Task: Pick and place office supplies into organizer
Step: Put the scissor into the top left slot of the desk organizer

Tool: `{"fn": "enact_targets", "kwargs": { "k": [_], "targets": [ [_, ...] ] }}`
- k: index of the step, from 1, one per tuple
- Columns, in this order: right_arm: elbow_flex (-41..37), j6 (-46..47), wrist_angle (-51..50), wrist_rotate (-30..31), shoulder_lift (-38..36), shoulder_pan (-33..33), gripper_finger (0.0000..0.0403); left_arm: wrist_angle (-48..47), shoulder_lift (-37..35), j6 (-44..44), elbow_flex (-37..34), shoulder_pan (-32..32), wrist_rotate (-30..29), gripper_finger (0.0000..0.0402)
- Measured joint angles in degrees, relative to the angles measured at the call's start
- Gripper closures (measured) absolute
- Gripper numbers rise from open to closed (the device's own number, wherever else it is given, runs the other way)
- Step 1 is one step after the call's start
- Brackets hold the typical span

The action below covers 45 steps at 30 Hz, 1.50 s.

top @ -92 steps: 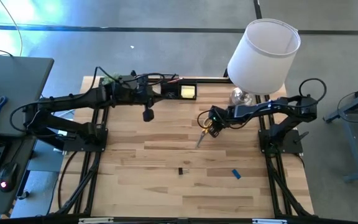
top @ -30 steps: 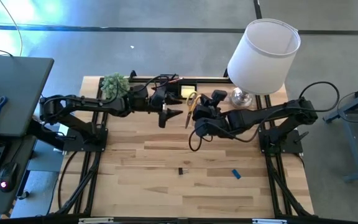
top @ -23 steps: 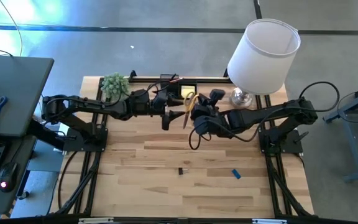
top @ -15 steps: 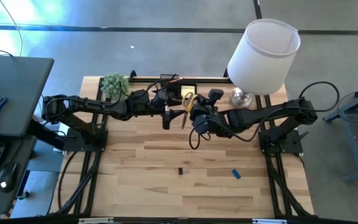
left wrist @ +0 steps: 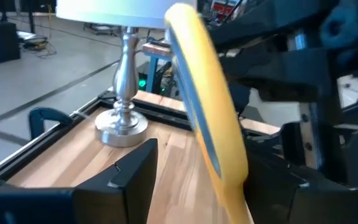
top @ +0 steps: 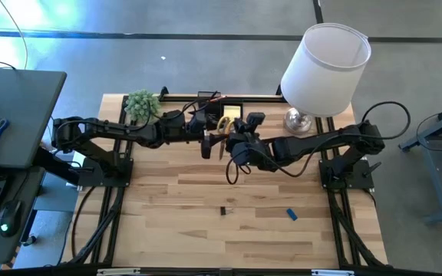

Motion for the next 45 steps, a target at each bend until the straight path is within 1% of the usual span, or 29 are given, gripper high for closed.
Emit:
{"fn": "enact_targets", "kwargs": {
  "k": [4, 7, 10, 14, 15, 19, 21, 24, 26, 28, 31, 34, 37, 40, 43, 45],
  "targets": [
    [0.0, -0.3, 1.5, -0.2, -0.1, -0.1, 0.04, -1.1, 0.0, 1.1, 0.0, 0.0, -1.7, 0.0223],
    [0.0, -1.2, 3.3, -1.8, -0.2, -0.1, 0.04, -1.6, 0.0, 1.6, 0.0, 0.0, -3.4, 0.0248],
    [0.0, -0.9, 3.7, -3.8, -0.3, 0.0, 0.04, -1.7, 0.0, 2.9, 0.0, 0.0, -2.6, 0.0292],
    [0.0, 0.6, 3.0, -4.3, -0.3, 0.0, 0.0395, -2.2, 0.0, 7.1, 0.0, 0.1, -0.7, 0.0376],
    [0.0, 0.6, 2.8, -4.6, -0.3, 0.0, 0.0389, -2.4, 0.0, 7.8, 0.0, 0.1, 0.6, 0.0384],
    [0.0, 2.2, 2.5, -7.1, -0.4, 0.0, 0.0365, -4.3, -0.4, 10.1, 0.0, 0.2, 0.9, 0.0369],
    [0.0, 4.0, 2.0, -8.6, -0.6, 0.1, 0.0351, -6.2, -1.1, 11.2, 0.2, 1.0, 1.2, 0.0373],
    [0.0, 7.0, 1.0, -15.2, -1.8, 0.2, 0.0335, -10.5, -2.7, 12.3, 0.5, 2.6, 4.6, 0.0387],
    [0.0, 9.0, 1.1, -20.2, -3.1, 0.0, 0.0327, -12.7, -4.0, 12.6, 0.5, 3.9, 7.3, 0.0387],
    [0.1, 10.8, 0.1, -24.0, -4.3, -0.1, 0.0321, -13.7, -5.4, 12.6, 0.7, 5.2, 8.5, 0.0383],
    [0.0, 13.3, -0.8, -28.2, -5.7, -0.7, 0.0313, -15.9, -7.3, 14.8, 0.7, 6.4, 11.1, 0.0382],
    [0.0, 14.5, -0.2, -33.1, -6.5, -2.1, 0.0305, -17.3, -8.0, 17.0, 0.7, 6.4, 16.6, 0.0387],
    [0.0, 14.9, -0.4, -34.4, -6.8, -2.8, 0.0297, -18.4, -8.0, 19.5, 0.7, 6.5, 20.0, 0.0387],
    [0.0, 14.9, 0.2, -35.6, -7.5, -3.9, 0.0289, -20.6, -8.0, 22.3, 0.7, 6.5, 20.6, 0.0387],
    [0.0, 15.5, 1.4, -42.1, -7.6, -5.7, 0.0278, -20.7, -8.0, 22.5, 0.7, 6.4, 20.7, 0.038],
    [0.0, 16.6, 1.2, -45.0, -7.2, -7.1, 0.0268, -20.7, -8.0, 22.6, 0.7, 6.4, 20.6, 0.0379]
  ]
}}
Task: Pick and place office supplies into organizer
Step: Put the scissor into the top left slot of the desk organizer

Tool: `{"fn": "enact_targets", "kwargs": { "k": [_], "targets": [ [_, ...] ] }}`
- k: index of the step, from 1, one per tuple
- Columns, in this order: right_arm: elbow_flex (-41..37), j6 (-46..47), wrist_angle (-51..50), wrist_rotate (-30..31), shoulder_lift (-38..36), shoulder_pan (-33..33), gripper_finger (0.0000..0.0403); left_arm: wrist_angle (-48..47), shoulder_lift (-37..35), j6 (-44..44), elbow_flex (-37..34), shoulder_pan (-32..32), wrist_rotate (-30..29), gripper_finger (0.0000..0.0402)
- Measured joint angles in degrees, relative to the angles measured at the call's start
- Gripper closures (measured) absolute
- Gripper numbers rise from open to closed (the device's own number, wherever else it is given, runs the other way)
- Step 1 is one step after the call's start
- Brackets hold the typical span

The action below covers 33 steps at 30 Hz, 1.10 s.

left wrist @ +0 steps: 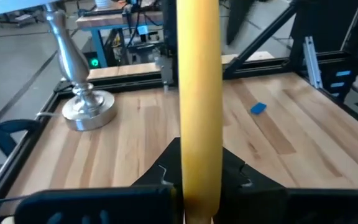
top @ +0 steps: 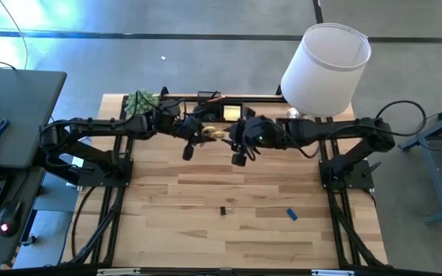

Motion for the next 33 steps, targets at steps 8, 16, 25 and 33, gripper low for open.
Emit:
{"fn": "enact_targets", "kwargs": {
  "k": [8, 16, 25, 33],
  "targets": [
    [0.0, 1.2, 0.2, -11.0, 1.4, -4.1, 0.0237, 1.0, 0.0, 0.0, 0.0, 0.0, 1.1, 0.0385],
    [0.0, -1.9, 0.3, -11.1, 1.5, -4.1, 0.0314, 0.6, 0.0, -0.1, 0.0, 0.0, 0.9, 0.0384],
    [0.0, -3.2, 1.3, -12.1, 1.5, -4.2, 0.0374, 0.1, 0.0, -0.3, 0.0, -0.1, -1.9, 0.0356],
    [0.0, -3.6, 1.1, -12.2, 1.5, -6.2, 0.0388, -4.2, -0.8, -0.9, 0.0, 0.0, -11.1, 0.0304]
  ]
}}
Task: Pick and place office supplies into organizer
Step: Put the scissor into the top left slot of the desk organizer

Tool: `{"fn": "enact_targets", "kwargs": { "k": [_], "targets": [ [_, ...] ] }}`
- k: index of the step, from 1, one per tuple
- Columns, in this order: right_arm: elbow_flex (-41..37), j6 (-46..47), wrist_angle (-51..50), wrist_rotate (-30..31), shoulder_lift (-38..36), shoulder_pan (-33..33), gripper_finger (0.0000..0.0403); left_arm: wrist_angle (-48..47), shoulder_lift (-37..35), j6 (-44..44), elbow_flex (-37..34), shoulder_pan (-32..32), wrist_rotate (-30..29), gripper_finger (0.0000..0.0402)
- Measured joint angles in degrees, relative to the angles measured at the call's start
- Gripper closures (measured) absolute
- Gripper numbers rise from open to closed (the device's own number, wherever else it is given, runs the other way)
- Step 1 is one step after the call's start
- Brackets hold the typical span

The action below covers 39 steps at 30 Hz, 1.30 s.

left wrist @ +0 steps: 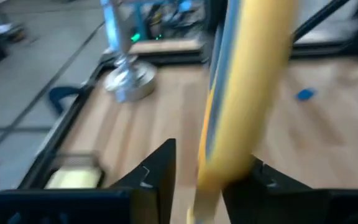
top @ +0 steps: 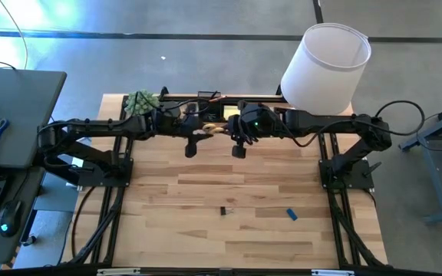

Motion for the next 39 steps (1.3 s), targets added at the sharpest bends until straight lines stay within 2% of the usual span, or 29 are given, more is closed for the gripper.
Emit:
{"fn": "enact_targets", "kwargs": {
  "k": [5, 8, 12, 15, 19, 25, 30, 39],
  "targets": [
    [0.0, 0.6, -3.8, 0.6, 0.0, -1.9, 0.0388, -9.7, -5.1, 2.8, -0.1, 0.0, -11.3, 0.0274],
    [0.0, 0.6, -5.0, 1.9, 0.0, -3.6, 0.0388, -13.5, -10.2, 3.9, 0.0, 0.1, -14.0, 0.0261],
    [-0.5, 0.3, -0.6, 2.1, 0.0, -7.3, 0.0388, -14.4, -16.7, 3.6, 0.0, 0.0, -12.2, 0.0255],
    [-2.1, 0.2, 6.2, 0.4, 0.0, -10.5, 0.0388, -13.6, -19.2, 1.7, 0.0, 0.0, -7.9, 0.0261],
    [-3.5, 0.2, 14.6, -0.4, 1.4, -14.4, 0.0388, -9.9, -19.7, 0.9, -1.5, 0.0, -3.3, 0.0273],
    [-2.7, 0.4, 22.2, -3.4, 7.4, -19.4, 0.0388, -6.3, -19.2, 0.6, -2.4, 0.0, -3.0, 0.029],
    [2.2, -0.4, 20.7, -4.9, 13.6, -21.1, 0.0388, -5.3, -19.2, 0.3, -2.4, 0.0, 0.2, 0.0299],
    [14.6, -3.4, 11.8, -4.6, 20.5, -21.2, 0.0387, -5.1, -19.2, -0.8, -2.4, 0.0, 1.0, 0.0302]
  ]
}}
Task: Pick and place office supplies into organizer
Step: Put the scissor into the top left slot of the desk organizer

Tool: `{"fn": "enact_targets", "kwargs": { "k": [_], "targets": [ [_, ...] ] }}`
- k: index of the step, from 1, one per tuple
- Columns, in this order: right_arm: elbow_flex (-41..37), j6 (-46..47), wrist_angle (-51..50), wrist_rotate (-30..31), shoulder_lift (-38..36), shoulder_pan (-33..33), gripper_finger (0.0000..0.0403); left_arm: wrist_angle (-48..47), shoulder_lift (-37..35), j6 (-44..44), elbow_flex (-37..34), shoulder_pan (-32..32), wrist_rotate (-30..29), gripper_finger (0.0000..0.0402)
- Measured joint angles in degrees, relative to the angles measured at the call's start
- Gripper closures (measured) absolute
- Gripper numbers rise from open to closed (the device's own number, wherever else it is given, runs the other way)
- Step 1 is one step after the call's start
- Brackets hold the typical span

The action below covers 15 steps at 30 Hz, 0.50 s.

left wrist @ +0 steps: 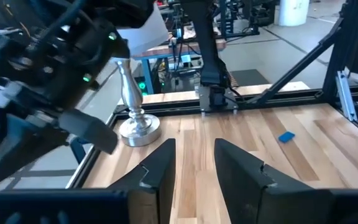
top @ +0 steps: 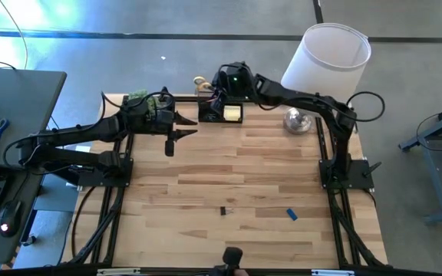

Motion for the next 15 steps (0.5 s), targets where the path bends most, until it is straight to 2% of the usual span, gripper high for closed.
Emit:
{"fn": "enact_targets", "kwargs": {
  "k": [15],
  "targets": [
    [1.0, 0.1, -0.8, -2.0, 0.4, -3.1, 0.0388, 0.0, 0.0, -0.4, 0.0, 0.0, 0.5, 0.0305]
  ]
}}
